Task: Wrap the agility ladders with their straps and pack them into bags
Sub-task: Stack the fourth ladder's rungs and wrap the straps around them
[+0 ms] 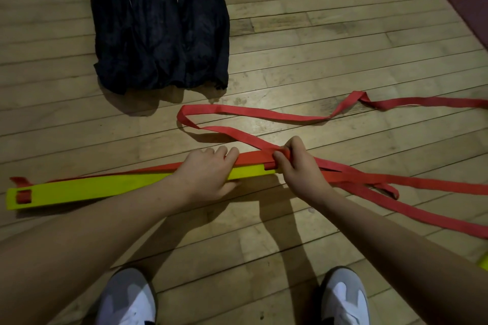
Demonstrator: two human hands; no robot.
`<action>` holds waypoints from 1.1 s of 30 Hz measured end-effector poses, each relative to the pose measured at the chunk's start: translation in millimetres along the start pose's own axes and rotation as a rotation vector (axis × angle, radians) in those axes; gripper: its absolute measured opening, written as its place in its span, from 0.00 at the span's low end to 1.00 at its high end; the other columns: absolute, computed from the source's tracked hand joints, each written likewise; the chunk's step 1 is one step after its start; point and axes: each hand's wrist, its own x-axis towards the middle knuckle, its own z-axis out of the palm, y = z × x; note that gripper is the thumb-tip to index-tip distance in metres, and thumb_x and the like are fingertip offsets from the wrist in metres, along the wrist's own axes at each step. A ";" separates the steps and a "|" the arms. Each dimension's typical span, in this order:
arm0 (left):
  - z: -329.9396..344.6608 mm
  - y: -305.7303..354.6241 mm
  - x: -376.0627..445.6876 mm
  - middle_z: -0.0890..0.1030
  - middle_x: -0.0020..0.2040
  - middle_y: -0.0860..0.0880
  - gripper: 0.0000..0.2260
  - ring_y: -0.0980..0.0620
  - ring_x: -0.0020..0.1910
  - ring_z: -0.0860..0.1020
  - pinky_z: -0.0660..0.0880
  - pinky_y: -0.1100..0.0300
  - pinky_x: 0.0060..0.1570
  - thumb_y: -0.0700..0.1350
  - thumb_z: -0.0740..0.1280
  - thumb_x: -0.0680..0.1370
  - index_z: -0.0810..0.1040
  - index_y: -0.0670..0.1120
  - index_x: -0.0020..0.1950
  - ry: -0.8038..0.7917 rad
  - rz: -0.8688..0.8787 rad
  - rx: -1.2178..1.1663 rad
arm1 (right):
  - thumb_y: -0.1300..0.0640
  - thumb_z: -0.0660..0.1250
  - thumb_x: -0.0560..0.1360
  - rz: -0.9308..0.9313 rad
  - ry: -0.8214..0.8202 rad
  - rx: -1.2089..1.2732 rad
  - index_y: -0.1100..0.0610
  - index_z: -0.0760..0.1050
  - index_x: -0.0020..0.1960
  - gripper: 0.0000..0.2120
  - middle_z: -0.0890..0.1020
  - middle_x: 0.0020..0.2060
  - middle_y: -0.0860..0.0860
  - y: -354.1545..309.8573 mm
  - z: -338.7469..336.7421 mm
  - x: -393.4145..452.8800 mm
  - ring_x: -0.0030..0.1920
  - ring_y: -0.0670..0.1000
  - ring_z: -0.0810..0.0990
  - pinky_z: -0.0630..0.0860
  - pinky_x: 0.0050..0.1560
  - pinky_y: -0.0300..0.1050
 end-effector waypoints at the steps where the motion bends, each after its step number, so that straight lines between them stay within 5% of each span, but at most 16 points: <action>1: -2.5 -1.0 4.0 0.73 0.61 0.47 0.28 0.48 0.54 0.77 0.75 0.57 0.46 0.65 0.56 0.78 0.60 0.47 0.68 -0.008 0.022 -0.015 | 0.57 0.60 0.81 -0.012 0.003 0.001 0.58 0.63 0.46 0.08 0.71 0.34 0.52 1.5 -0.4 -1.0 0.31 0.46 0.68 0.66 0.34 0.46; 7: -6.8 -5.1 31.0 0.75 0.59 0.49 0.35 0.51 0.50 0.77 0.77 0.59 0.46 0.65 0.69 0.71 0.58 0.48 0.67 -0.168 0.055 -0.287 | 0.59 0.61 0.81 -0.061 0.025 0.035 0.56 0.62 0.44 0.10 0.68 0.33 0.48 4.7 -2.5 -2.3 0.30 0.42 0.65 0.64 0.32 0.44; 10: -6.5 4.1 41.1 0.75 0.61 0.51 0.38 0.52 0.54 0.77 0.77 0.59 0.48 0.68 0.66 0.71 0.57 0.50 0.72 -0.192 0.012 -0.358 | 0.59 0.61 0.80 -0.073 0.027 0.052 0.54 0.62 0.43 0.10 0.69 0.33 0.48 5.6 -3.8 -1.4 0.32 0.43 0.67 0.67 0.33 0.46; 14: -7.1 5.6 45.0 0.74 0.65 0.50 0.33 0.51 0.58 0.76 0.76 0.57 0.53 0.67 0.60 0.75 0.58 0.50 0.74 -0.210 0.040 -0.353 | 0.59 0.61 0.80 -0.074 0.019 0.055 0.51 0.61 0.42 0.11 0.71 0.34 0.49 8.9 -4.7 -4.8 0.32 0.43 0.68 0.68 0.34 0.44; 17: -7.4 7.1 44.6 0.76 0.59 0.50 0.29 0.54 0.51 0.74 0.74 0.61 0.48 0.66 0.62 0.74 0.65 0.49 0.67 -0.200 0.020 -0.341 | 0.59 0.61 0.80 -0.077 0.030 0.059 0.50 0.61 0.43 0.11 0.76 0.39 0.56 9.6 -5.8 -5.0 0.37 0.52 0.74 0.72 0.38 0.52; 21: -9.0 9.0 42.2 0.75 0.55 0.51 0.34 0.52 0.49 0.76 0.77 0.59 0.46 0.69 0.66 0.70 0.64 0.47 0.65 -0.189 0.063 -0.194 | 0.58 0.61 0.80 -0.071 0.040 0.082 0.50 0.61 0.42 0.11 0.77 0.42 0.59 7.2 -6.4 -6.1 0.42 0.57 0.77 0.75 0.43 0.57; 25: -4.0 17.0 40.4 0.77 0.54 0.48 0.24 0.50 0.48 0.77 0.75 0.58 0.43 0.57 0.68 0.74 0.64 0.47 0.62 -0.109 -0.010 -0.154 | 0.56 0.63 0.79 -0.010 0.052 0.134 0.51 0.62 0.42 0.11 0.78 0.43 0.57 7.4 -7.9 -2.1 0.44 0.56 0.78 0.76 0.46 0.55; 28: -10.5 13.3 39.3 0.77 0.54 0.48 0.22 0.50 0.48 0.78 0.72 0.60 0.41 0.55 0.68 0.74 0.65 0.46 0.61 -0.084 -0.026 -0.203 | 0.52 0.66 0.77 0.024 0.000 0.168 0.54 0.67 0.50 0.10 0.78 0.53 0.50 9.6 -15.8 4.8 0.53 0.48 0.78 0.77 0.51 0.43; 30: -14.8 10.4 36.5 0.77 0.54 0.48 0.23 0.50 0.49 0.78 0.75 0.58 0.44 0.56 0.69 0.74 0.66 0.47 0.62 -0.077 -0.011 -0.238 | 0.48 0.66 0.77 0.020 -0.079 0.210 0.52 0.66 0.62 0.18 0.74 0.61 0.46 10.1 -23.3 7.1 0.61 0.43 0.74 0.74 0.57 0.37; 33: -19.4 9.1 30.6 0.78 0.55 0.49 0.26 0.51 0.50 0.78 0.76 0.58 0.48 0.58 0.69 0.73 0.66 0.47 0.64 -0.060 0.011 -0.258 | 0.42 0.63 0.77 0.018 -0.226 0.215 0.48 0.64 0.70 0.25 0.72 0.65 0.46 9.2 -26.0 10.0 0.65 0.42 0.71 0.70 0.61 0.37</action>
